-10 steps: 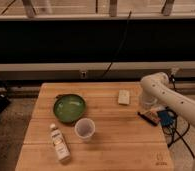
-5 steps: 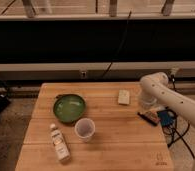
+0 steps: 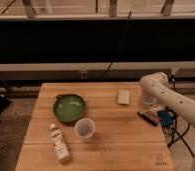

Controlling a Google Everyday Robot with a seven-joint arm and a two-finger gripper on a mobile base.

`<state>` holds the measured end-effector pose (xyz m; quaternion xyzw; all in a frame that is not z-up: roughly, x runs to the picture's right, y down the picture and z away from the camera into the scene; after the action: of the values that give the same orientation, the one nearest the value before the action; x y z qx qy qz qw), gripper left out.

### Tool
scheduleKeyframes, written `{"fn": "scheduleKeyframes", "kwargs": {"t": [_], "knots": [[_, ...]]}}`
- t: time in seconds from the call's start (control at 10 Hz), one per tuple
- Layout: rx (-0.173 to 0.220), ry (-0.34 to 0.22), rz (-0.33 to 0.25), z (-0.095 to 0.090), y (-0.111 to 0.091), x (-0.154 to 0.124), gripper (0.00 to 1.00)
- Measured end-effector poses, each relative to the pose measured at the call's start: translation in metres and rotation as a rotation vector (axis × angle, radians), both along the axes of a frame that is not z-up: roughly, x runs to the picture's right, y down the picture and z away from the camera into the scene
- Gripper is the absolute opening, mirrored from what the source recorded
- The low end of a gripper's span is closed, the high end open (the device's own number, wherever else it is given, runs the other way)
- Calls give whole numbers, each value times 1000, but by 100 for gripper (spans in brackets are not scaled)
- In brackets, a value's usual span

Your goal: Place the eraser in the ceramic cup

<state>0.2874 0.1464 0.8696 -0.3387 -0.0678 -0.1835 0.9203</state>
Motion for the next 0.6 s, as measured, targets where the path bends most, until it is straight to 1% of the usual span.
{"fn": "scheduleKeyframes", "kwargs": {"t": [0.1, 0.2, 0.3, 0.4, 0.5, 0.6], "knots": [[-24, 17, 11, 1, -4, 3, 49], [-49, 44, 25, 5, -14, 3, 59], [-63, 72, 41, 7, -25, 4, 67], [-78, 114, 68, 7, -43, 3, 77], [-81, 152, 95, 3, -52, 7, 80], [-79, 188, 129, -2, -58, 10, 80]]}}
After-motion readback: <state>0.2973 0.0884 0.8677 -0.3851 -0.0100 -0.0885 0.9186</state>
